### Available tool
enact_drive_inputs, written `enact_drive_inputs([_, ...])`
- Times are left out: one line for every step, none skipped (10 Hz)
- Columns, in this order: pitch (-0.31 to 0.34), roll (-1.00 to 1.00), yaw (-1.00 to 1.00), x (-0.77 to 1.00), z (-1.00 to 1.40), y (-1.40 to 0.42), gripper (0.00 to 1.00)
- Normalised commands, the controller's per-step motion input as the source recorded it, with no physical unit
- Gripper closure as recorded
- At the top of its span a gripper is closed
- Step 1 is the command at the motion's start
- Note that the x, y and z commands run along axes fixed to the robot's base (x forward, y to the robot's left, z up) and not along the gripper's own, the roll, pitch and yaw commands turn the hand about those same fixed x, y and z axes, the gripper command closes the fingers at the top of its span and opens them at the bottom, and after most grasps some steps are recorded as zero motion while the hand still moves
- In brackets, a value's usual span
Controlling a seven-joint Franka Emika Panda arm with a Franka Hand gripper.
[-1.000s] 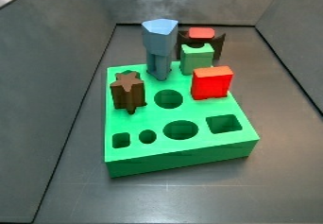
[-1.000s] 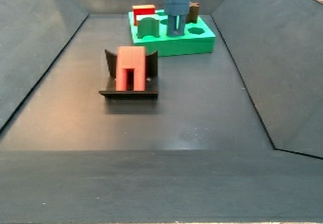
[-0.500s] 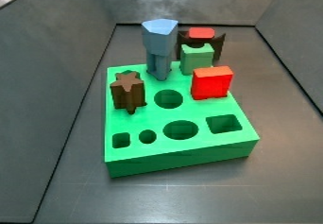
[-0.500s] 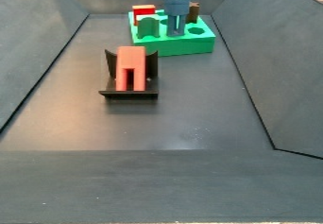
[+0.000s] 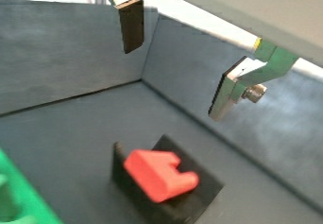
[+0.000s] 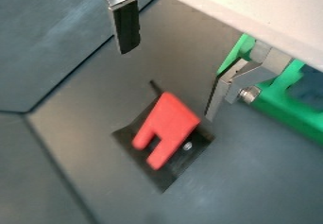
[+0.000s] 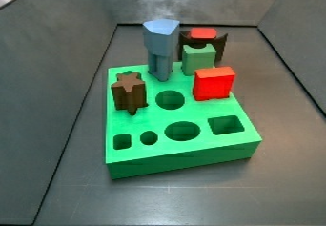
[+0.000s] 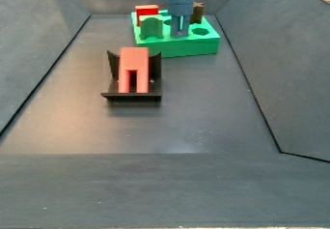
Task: Pick up the square-circle object. Move up. Rotate the square-circle object. Place the square-circle object on the fixture. Regrasp the square-circle object. Move to above the board. Insert the square-circle object.
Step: Regrasp the square-circle object.
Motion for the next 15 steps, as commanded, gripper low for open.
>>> enact_drive_inputs([-0.012,1.0,0.03,0.02,-0.01,-0.02,0.0])
enact_drive_inputs([-0.004,1.0,0.03,0.03,0.0,-0.02,0.0])
enact_drive_inputs([0.02,1.0,0.03,0.05,-0.01,-0.02,0.0])
enact_drive_inputs([0.033,1.0,0.03,0.06,-0.01,-0.03,0.0])
enact_drive_inputs([0.076,1.0,0.04,0.07,-0.01,-0.03,0.0])
enact_drive_inputs([0.101,0.84,0.05,0.08,-0.01,-0.03,0.0])
enact_drive_inputs([0.118,0.57,0.07,0.09,-0.01,-0.04,0.0])
enact_drive_inputs([0.122,0.44,0.08,0.09,-0.01,-0.03,0.0])
enact_drive_inputs([0.11,0.27,0.1,0.08,0.0,-0.02,0.0])
enact_drive_inputs([0.094,0.21,0.12,0.07,-0.01,-0.03,0.0])
enact_drive_inputs([0.032,0.27,0.15,0.03,-1.0,0.08,0.0])
enact_drive_inputs([0.02,0.26,0.16,0.03,-1.0,0.08,0.0])
enact_drive_inputs([-0.012,0.21,0.14,0.04,-1.0,0.07,0.0])
enact_drive_inputs([-0.034,0.16,0.12,0.05,-1.0,0.06,0.0])
enact_drive_inputs([-0.059,0.11,0.1,0.07,-1.0,0.06,0.0])
